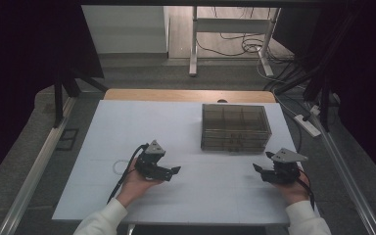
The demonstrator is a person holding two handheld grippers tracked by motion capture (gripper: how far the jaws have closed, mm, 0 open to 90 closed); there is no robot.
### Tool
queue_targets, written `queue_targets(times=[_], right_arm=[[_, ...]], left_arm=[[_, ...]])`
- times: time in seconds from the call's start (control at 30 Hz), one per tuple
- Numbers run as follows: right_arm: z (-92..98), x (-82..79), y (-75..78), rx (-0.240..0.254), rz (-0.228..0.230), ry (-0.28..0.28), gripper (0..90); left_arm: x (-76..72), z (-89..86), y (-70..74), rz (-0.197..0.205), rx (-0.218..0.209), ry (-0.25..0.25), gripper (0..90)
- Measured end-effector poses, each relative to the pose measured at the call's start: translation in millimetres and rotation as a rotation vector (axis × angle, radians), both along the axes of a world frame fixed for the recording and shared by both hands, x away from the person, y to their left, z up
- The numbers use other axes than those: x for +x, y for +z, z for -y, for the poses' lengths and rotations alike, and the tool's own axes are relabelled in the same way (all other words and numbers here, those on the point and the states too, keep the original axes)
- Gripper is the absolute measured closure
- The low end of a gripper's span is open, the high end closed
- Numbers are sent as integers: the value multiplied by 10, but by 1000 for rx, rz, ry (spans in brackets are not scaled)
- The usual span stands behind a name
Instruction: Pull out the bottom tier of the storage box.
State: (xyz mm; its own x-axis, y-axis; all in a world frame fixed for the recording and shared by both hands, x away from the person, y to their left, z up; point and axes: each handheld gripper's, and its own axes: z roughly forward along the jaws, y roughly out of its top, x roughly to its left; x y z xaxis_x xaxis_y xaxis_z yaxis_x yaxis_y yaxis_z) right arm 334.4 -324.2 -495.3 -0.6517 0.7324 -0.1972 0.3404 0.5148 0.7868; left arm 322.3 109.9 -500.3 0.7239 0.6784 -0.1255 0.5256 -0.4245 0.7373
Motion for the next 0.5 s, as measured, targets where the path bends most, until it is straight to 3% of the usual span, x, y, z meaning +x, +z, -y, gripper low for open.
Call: queue_targets(times=[0.5], right_arm=[[39,70,-12,-6,-4,-31,306]], left_arm=[[161,238,-5,-1,10,-17,147]])
